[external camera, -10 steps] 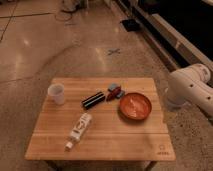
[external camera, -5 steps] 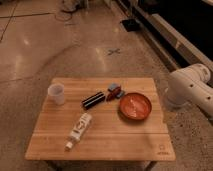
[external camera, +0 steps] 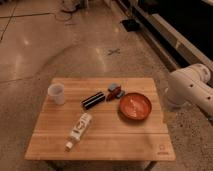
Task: Place the bottle in the ceramic bowl
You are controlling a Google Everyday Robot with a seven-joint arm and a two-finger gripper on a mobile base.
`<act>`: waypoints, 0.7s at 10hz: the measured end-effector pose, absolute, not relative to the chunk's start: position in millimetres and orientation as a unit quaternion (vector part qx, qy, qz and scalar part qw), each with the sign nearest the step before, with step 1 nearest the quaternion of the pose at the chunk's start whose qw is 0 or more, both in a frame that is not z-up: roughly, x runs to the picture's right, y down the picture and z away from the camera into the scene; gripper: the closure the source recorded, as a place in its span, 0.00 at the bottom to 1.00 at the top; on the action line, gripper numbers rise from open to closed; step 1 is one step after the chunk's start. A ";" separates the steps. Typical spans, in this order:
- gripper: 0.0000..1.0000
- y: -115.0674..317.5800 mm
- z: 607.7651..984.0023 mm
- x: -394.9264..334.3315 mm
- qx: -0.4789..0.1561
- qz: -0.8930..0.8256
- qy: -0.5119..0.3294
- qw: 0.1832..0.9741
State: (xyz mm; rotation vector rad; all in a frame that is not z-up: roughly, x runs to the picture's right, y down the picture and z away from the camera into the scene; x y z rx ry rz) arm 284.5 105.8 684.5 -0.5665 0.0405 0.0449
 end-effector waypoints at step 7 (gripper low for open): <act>0.35 109.5 686.6 273.3 -0.280 0.008 0.012 0.960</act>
